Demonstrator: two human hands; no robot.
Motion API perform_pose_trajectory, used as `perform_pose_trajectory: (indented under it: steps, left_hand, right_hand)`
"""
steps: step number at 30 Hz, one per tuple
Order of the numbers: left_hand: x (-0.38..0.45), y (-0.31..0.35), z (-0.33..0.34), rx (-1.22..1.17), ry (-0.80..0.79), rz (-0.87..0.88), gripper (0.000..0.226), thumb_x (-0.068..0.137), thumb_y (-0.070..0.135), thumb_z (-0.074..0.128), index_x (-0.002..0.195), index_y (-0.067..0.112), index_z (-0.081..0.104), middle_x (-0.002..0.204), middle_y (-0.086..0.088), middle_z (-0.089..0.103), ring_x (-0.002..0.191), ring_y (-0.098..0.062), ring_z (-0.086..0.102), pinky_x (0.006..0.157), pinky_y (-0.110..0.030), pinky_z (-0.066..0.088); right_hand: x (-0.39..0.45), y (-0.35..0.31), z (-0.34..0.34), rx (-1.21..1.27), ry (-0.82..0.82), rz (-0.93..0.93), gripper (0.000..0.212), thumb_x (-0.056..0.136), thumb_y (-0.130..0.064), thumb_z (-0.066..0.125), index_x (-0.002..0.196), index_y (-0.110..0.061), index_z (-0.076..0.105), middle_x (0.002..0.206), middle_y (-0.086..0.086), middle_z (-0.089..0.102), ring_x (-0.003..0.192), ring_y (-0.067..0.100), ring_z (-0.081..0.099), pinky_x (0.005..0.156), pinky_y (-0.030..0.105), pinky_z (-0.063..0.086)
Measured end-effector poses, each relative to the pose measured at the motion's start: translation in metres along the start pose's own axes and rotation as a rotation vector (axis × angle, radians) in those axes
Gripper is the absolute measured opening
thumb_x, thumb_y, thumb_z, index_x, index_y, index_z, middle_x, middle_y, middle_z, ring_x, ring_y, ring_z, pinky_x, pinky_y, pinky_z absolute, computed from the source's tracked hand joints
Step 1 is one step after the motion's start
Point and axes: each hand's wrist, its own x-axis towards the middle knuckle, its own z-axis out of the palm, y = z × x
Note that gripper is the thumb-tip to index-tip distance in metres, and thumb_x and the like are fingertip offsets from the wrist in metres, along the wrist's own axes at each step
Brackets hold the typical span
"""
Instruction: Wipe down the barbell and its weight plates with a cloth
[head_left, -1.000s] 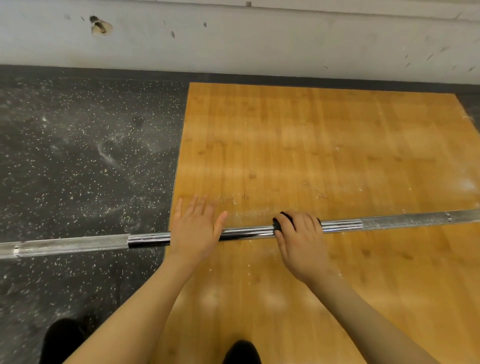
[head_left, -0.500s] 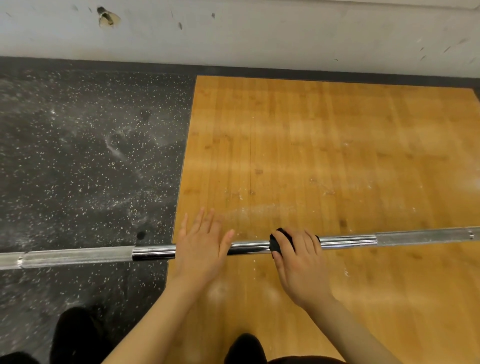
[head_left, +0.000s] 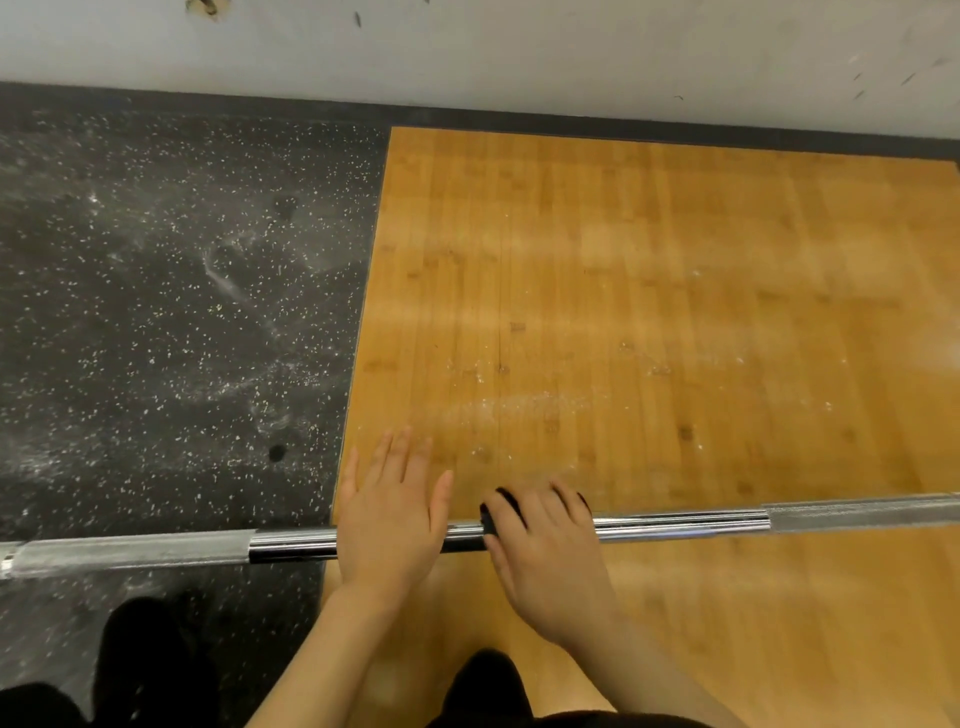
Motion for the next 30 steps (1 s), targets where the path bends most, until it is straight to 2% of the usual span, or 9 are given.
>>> perform_pose_trajectory:
  steps: [2, 4, 11, 14, 17, 23, 30]
  left_hand:
    - [-0.003, -0.001, 0.002, 0.004, 0.024, -0.002, 0.067, 0.099, 0.049, 0.013, 0.134, 0.013, 0.057, 0.141, -0.009, 0.053, 0.138, -0.025, 0.041, 0.115, -0.053, 0.025]
    - [-0.005, -0.001, 0.003, 0.003, 0.044, -0.008, 0.066, 0.100, 0.049, 0.014, 0.135, 0.013, 0.057, 0.141, -0.009, 0.053, 0.138, -0.025, 0.040, 0.115, -0.053, 0.024]
    - [-0.005, -0.003, 0.005, -0.007, 0.069, 0.026, 0.064, 0.101, 0.048, 0.014, 0.135, 0.013, 0.056, 0.144, -0.008, 0.050, 0.140, -0.023, 0.037, 0.116, -0.053, 0.023]
    - [-0.003, -0.003, 0.005, -0.002, 0.084, 0.044, 0.064, 0.101, 0.047, 0.014, 0.136, 0.013, 0.054, 0.145, -0.007, 0.048, 0.141, -0.024, 0.035, 0.117, -0.052, 0.021]
    - [0.000, 0.000, 0.004, 0.028, 0.050, 0.008, 0.066, 0.100, 0.050, 0.009, 0.144, 0.014, 0.045, 0.150, -0.008, 0.041, 0.145, -0.024, 0.028, 0.118, -0.051, 0.017]
    - [0.000, -0.001, 0.006, 0.091, -0.059, -0.032, 0.070, 0.091, 0.056, -0.012, 0.151, 0.024, 0.007, 0.161, -0.003, 0.013, 0.149, -0.019, 0.001, 0.121, -0.047, 0.004]
    - [-0.021, 0.000, 0.005, 0.079, -0.113, -0.033, 0.078, 0.088, 0.058, -0.015, 0.154, 0.025, 0.011, 0.161, -0.002, 0.006, 0.149, -0.019, -0.004, 0.121, -0.047, 0.003]
  right_hand:
    - [-0.002, -0.001, 0.003, -0.023, -0.015, -0.011, 0.027, 0.094, -0.039, 0.043, 0.111, -0.023, 0.055, 0.104, -0.003, 0.059, 0.089, 0.020, 0.057, 0.098, 0.040, 0.041]
    - [-0.007, 0.006, 0.002, -0.028, -0.018, -0.017, 0.028, 0.094, -0.040, 0.043, 0.111, -0.022, 0.055, 0.106, -0.003, 0.059, 0.090, 0.019, 0.057, 0.095, 0.039, 0.043]
    - [-0.043, 0.068, -0.018, -0.109, 0.027, 0.074, 0.035, 0.096, -0.036, 0.042, 0.117, -0.015, 0.059, 0.115, 0.005, 0.061, 0.100, 0.025, 0.058, 0.098, 0.043, 0.040]
    - [-0.043, 0.070, -0.018, -0.119, 0.063, 0.098, 0.034, 0.096, -0.036, 0.041, 0.116, -0.014, 0.059, 0.114, 0.006, 0.061, 0.101, 0.025, 0.056, 0.099, 0.043, 0.037]
    - [-0.032, 0.064, -0.017, -0.108, 0.082, 0.134, 0.035, 0.096, -0.036, 0.042, 0.111, -0.012, 0.063, 0.108, 0.005, 0.062, 0.095, 0.026, 0.059, 0.092, 0.042, 0.040]
    - [-0.012, 0.052, -0.022, -0.023, 0.136, 0.218, 0.037, 0.095, -0.033, 0.040, 0.115, -0.012, 0.064, 0.110, 0.005, 0.063, 0.099, 0.026, 0.056, 0.088, 0.036, 0.036]
    - [-0.028, 0.038, -0.024, 0.027, 0.123, 0.189, 0.035, 0.097, -0.035, 0.038, 0.122, -0.016, 0.054, 0.115, 0.003, 0.058, 0.103, 0.022, 0.050, 0.091, 0.034, 0.034]
